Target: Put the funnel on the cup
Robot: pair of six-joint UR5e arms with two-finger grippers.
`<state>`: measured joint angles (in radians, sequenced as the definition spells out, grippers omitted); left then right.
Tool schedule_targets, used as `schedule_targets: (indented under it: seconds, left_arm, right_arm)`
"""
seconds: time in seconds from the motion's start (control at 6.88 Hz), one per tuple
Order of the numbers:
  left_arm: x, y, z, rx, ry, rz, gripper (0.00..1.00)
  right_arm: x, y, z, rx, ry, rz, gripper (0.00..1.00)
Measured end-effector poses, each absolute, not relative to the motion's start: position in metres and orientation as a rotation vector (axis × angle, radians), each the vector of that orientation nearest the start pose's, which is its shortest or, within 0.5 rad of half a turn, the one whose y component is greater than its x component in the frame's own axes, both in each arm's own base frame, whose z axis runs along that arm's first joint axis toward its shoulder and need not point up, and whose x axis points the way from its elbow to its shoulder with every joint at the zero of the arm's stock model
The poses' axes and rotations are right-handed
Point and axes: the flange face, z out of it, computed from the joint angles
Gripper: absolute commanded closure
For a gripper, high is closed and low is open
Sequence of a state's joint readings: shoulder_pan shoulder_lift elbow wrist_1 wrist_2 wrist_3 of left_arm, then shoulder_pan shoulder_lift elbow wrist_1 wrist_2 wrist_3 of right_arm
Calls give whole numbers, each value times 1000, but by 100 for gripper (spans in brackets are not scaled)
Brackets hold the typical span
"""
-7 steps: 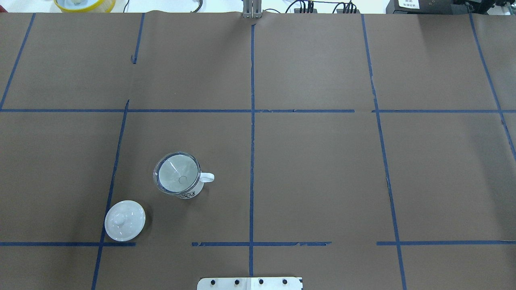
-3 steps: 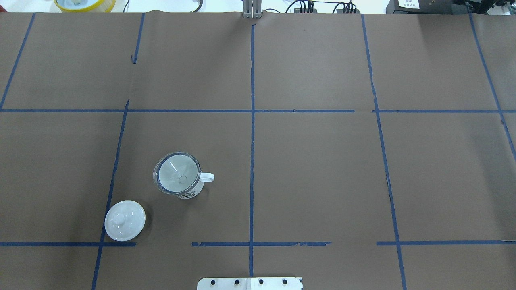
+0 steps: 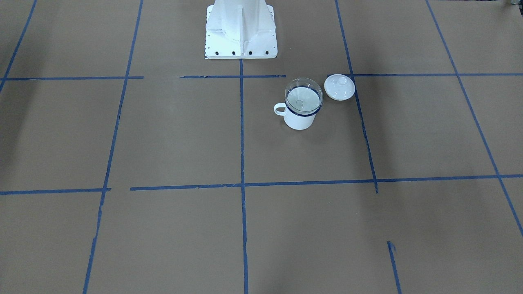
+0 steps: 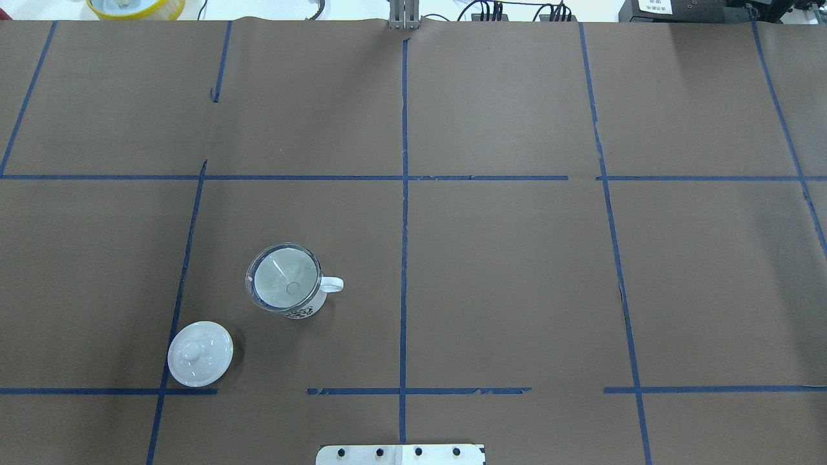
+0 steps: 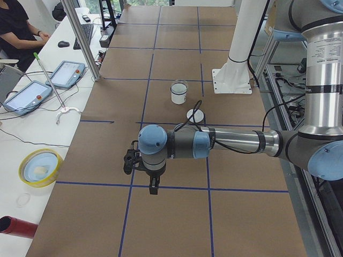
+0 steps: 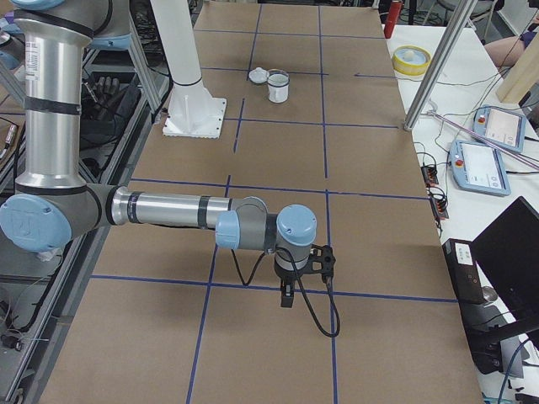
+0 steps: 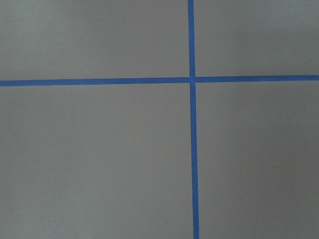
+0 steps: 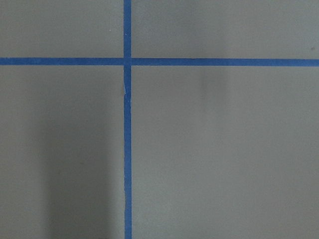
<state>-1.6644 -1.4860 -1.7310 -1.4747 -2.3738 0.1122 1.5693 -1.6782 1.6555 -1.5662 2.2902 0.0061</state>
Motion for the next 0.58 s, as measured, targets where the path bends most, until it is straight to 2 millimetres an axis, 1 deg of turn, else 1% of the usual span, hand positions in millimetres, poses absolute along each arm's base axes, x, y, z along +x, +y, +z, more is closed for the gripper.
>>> schedule_targets:
  seconds: [0.58]
  left_arm:
    - [-107,-444,634,53,755,14,0]
  right_arm:
    - [67,-445,670,-19,-719,11,0]
